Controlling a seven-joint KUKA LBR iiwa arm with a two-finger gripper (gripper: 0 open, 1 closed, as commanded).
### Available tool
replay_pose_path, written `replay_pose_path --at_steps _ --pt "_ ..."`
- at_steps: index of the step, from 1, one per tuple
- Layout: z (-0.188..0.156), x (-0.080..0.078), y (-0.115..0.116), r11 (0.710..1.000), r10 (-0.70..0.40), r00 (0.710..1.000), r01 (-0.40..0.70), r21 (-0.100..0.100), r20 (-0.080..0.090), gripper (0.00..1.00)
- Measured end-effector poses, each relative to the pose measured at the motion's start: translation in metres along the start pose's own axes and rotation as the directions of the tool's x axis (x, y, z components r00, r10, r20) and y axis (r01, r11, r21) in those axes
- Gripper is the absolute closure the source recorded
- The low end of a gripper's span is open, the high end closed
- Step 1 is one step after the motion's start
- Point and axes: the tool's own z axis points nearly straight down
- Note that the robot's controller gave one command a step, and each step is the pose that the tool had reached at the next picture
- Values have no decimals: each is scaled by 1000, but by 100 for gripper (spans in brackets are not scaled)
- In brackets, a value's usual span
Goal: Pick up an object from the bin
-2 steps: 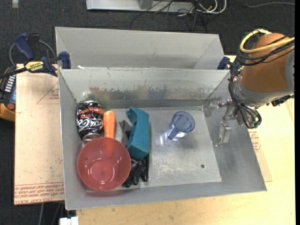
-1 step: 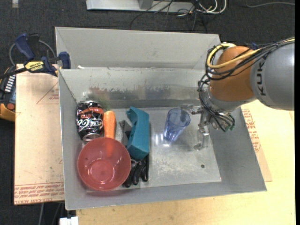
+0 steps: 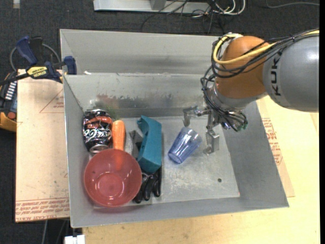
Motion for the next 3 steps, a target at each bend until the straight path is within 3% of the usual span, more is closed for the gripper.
replay_pose_path --at_steps 1,2,3 --pt "33 -3 12 994 -110 994 110 1 2 0" --pt "63 -5 9 989 -147 989 147 0 3 0" --pt "61 -10 17 949 -316 949 316 4 7 100"
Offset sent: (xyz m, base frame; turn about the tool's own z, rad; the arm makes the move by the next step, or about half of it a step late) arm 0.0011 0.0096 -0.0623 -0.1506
